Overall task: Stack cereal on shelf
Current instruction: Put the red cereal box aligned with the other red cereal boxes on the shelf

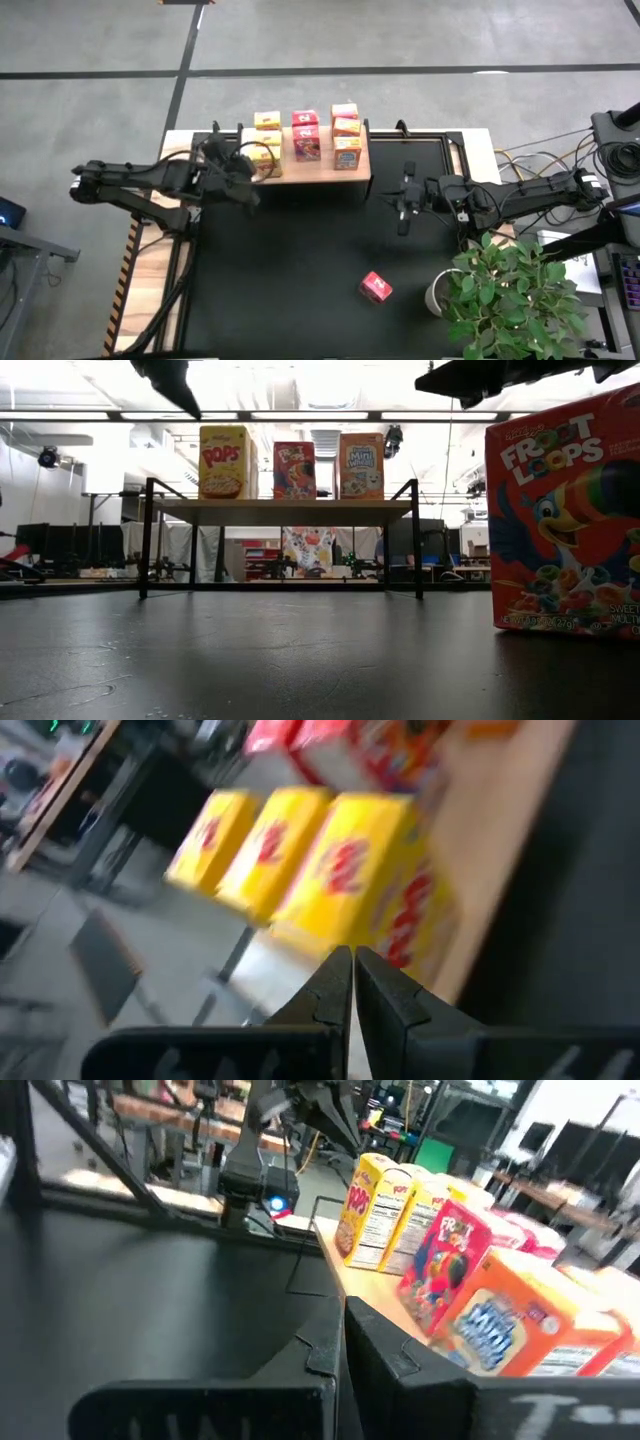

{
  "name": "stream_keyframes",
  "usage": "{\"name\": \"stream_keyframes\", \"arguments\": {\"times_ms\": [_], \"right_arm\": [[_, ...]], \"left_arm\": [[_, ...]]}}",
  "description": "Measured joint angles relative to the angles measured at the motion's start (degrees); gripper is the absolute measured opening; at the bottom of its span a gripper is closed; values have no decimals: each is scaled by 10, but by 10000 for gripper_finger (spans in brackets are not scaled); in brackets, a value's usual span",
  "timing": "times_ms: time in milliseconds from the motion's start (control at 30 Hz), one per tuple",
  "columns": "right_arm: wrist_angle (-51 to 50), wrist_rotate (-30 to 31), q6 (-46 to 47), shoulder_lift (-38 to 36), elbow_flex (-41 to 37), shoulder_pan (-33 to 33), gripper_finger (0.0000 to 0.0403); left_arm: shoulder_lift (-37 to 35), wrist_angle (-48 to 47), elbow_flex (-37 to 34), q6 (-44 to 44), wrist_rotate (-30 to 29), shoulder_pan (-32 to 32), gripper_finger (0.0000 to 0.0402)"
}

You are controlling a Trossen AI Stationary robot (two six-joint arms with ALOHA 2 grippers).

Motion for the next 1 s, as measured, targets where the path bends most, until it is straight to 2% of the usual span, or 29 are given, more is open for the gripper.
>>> {"name": "stream_keyframes", "arguments": {"times_ms": [233, 400, 567, 733, 1000], "right_arm": [[-10, -89, 155, 4, 0, 26, 9], [-17, -91, 253, 23, 7, 70, 9], [-73, -88, 321, 71, 55, 109, 9], [-202, -87, 390, 146, 139, 151, 9], [-579, -87, 637, 264, 336, 204, 9]], "left_arm": [[-14, 164, -45, 55, 0, -106, 0], [-13, 288, -107, 122, 1, -160, 0], [-13, 375, -157, 180, 1, -179, 0], [-13, 396, -173, 185, 1, -179, 0], [-14, 390, -156, 195, 1, -178, 0]]}}
